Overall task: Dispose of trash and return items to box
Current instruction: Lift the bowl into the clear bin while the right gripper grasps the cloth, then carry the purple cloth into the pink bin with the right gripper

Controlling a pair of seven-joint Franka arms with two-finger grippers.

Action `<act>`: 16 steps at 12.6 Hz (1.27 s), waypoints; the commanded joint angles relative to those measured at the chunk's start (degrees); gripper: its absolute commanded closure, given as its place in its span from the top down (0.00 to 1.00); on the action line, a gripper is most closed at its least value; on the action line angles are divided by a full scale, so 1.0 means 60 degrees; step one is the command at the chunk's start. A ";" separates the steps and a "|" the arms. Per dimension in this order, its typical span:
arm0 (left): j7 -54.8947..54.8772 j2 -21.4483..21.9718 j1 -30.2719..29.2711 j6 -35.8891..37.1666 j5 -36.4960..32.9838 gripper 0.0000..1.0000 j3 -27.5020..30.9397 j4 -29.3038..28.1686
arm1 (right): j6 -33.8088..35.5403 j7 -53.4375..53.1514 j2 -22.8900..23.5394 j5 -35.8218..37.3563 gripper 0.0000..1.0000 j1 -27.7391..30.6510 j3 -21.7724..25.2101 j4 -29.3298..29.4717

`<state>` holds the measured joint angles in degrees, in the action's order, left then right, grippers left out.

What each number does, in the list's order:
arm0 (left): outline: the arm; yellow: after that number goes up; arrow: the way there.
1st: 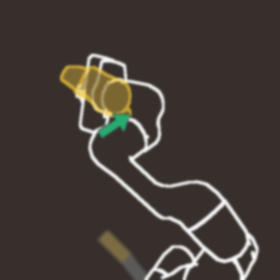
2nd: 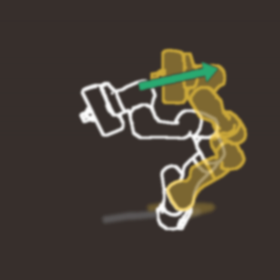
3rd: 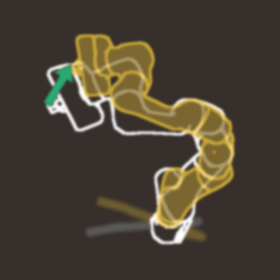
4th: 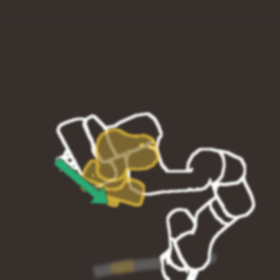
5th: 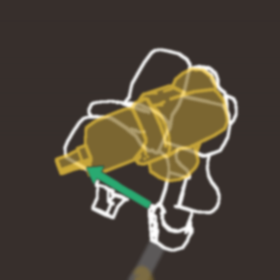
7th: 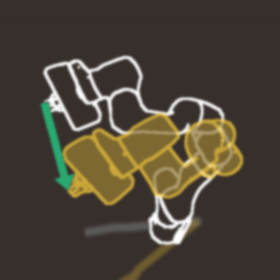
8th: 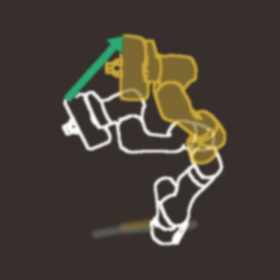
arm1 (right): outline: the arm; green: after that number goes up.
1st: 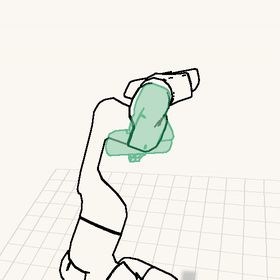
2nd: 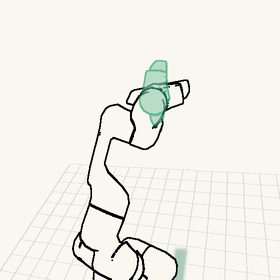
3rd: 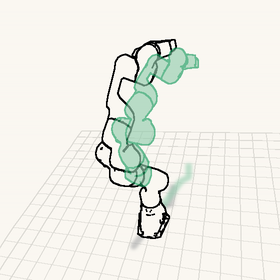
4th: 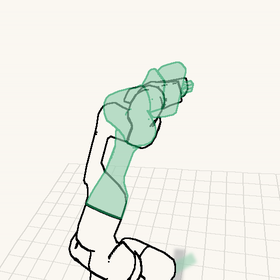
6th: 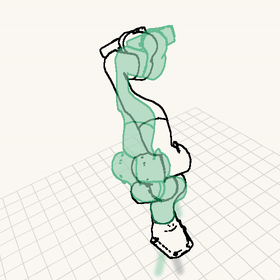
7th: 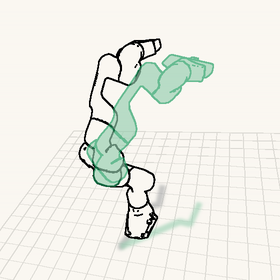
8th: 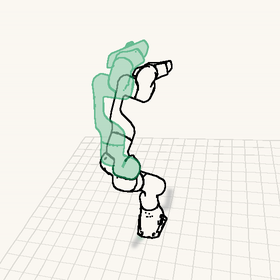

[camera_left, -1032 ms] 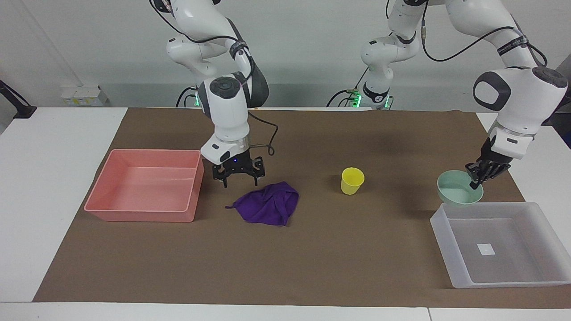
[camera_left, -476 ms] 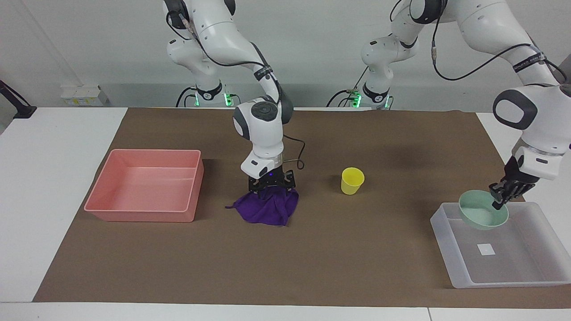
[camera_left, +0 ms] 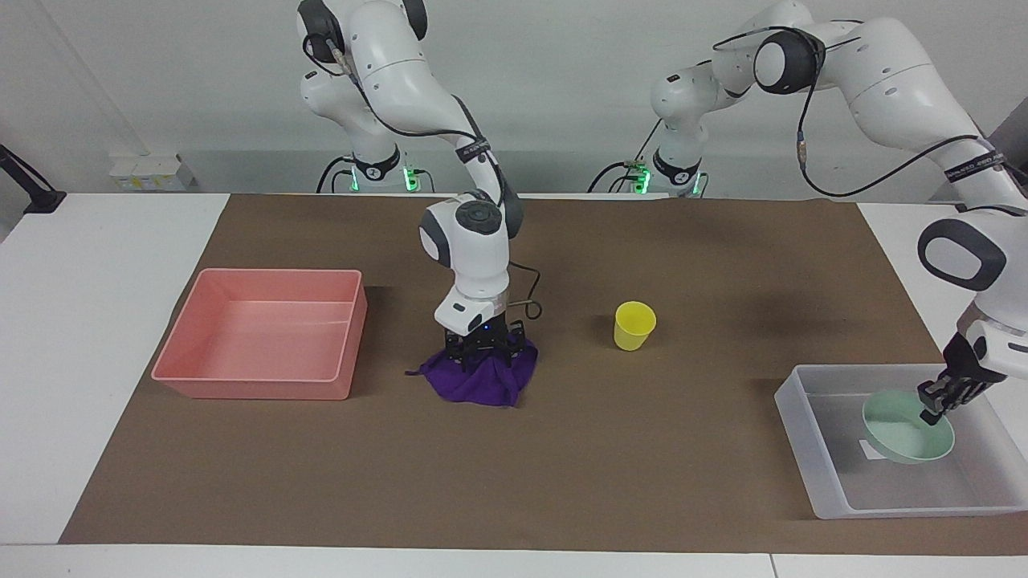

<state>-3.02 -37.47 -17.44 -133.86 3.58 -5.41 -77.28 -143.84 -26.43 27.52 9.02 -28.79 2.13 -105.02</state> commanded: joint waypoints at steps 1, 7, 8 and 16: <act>-0.0054 -0.0025 0.0050 -0.1108 0.0019 0.00 0.0009 -0.0694 | 0.1117 0.0201 -0.0424 0.0138 0.00 0.0462 -0.0062 -0.0046; -0.0141 0.0224 -0.0052 -0.0676 -0.0127 0.45 0.0038 -0.1300 | 0.3739 0.0419 -0.2283 0.0123 0.00 0.0931 -0.0047 0.0043; -0.0185 0.0238 -0.0038 -0.0630 -0.0143 0.86 0.0038 -0.1271 | 0.4136 0.0565 -0.2664 0.0094 0.00 0.1077 -0.0047 0.0043; -0.0200 0.3104 0.0767 0.0630 -0.0099 1.00 0.0024 -0.3139 | 0.5431 0.4589 -0.4543 0.0006 0.00 0.4208 0.0011 -0.0176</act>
<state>-4.45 -27.22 -14.60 -130.37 3.36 -6.00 -86.58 -109.69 -5.68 0.61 9.02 -9.02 2.78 -103.86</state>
